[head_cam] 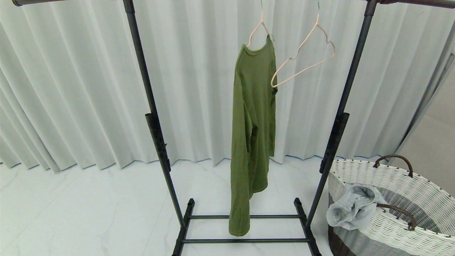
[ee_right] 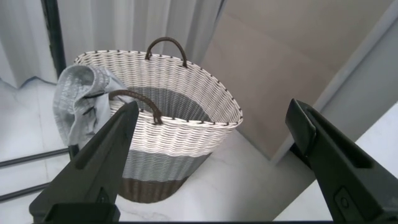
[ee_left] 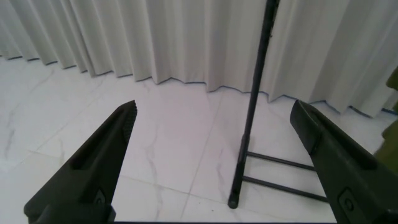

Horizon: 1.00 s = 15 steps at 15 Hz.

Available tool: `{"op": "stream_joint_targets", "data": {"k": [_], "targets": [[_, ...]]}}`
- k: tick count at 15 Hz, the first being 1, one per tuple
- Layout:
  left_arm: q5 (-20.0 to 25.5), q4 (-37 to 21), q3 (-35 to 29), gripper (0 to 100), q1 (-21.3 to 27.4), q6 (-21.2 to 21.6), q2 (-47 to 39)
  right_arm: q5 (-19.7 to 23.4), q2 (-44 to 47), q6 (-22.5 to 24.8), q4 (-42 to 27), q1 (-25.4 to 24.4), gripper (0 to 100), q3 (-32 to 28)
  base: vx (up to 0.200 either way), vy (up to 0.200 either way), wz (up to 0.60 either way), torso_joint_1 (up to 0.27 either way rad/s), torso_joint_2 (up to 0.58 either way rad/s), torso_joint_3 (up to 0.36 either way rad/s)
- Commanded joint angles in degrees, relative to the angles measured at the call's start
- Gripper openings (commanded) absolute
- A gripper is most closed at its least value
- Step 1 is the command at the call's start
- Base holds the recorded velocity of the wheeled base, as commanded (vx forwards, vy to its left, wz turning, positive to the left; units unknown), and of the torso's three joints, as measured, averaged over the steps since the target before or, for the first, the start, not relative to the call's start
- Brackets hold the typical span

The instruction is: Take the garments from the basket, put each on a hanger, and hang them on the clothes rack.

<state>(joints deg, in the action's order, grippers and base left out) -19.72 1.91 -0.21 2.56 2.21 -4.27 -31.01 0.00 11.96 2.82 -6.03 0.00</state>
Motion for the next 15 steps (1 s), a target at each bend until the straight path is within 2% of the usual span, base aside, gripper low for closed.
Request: {"op": "stream_joint_targets", "data": {"k": [1, 7, 13, 15], "targets": [[-0.3, 0.0, -0.1, 100, 0.0, -0.5, 0.0, 0.0, 0.0, 0.1, 0.0, 0.3, 100, 0.0, 0.000, -0.200, 0.00, 0.002, 0.00, 0.002], [-0.4, 0.0, -0.1, 100, -0.2, -1.1, 0.0, 0.0, 0.0, 0.1, 0.0, 0.3, 100, 0.0, 0.000, -0.200, 0.00, 0.005, 0.00, 0.006], [0.0, 0.0, 0.0, 100, -0.2, -0.9, 0.0, 0.0, 0.0, 0.1, 0.0, 0.4, 100, 0.0, 0.000, 0.000, 0.00, 0.000, 0.00, 0.000], [-0.1, 0.0, -0.1, 100, -0.2, -0.8, 0.0, 0.0, 0.0, 0.1, 0.0, 0.6, 100, 0.0, 0.200, 0.000, 0.00, 0.002, 0.00, 0.005]]}}
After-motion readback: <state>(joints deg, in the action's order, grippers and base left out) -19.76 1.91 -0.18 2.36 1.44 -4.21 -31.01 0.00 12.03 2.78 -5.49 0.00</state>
